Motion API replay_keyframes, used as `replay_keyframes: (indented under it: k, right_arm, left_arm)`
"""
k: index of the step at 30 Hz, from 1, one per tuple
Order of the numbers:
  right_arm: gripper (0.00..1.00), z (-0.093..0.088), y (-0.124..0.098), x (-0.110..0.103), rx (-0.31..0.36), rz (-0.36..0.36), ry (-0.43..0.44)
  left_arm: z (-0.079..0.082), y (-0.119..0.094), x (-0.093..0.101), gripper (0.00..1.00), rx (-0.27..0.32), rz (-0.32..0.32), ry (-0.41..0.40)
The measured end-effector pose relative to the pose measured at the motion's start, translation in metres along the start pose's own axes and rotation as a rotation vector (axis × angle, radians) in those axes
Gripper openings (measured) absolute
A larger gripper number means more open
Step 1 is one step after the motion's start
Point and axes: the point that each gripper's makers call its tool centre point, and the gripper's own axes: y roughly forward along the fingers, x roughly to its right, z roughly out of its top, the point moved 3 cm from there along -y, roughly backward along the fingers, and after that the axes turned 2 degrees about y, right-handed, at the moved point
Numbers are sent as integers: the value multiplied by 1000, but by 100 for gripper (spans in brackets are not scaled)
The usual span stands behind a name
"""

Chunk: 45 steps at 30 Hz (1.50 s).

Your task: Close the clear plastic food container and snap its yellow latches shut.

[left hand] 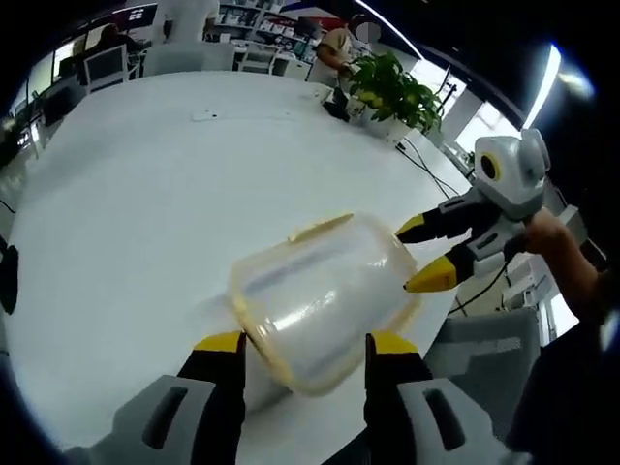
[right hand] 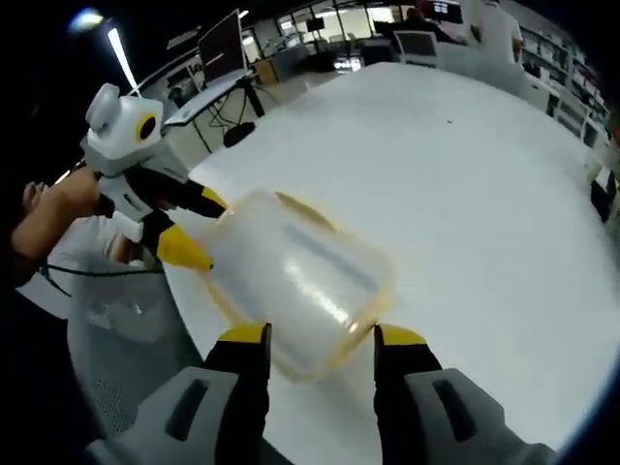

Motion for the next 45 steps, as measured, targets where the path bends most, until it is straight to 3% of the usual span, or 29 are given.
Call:
replay_keyframes:
  k: [8,20,37,45]
  right_arm:
    - [37,7,-7,-1,4,-10,-61]
    - [33,25,-13,-1,35,0,-116]
    - [25,45,-3,-15,35,50,-274]
    - [21,54,4,-21,66,93,-327]
  left_arm:
    - [7,-13,-2,44,-11,49,100]
    - [30,-23,3,43,26,35,186]
    - [39,-3,19,36,23,-21,303]
    - [39,7,29,33,7,-58,379]
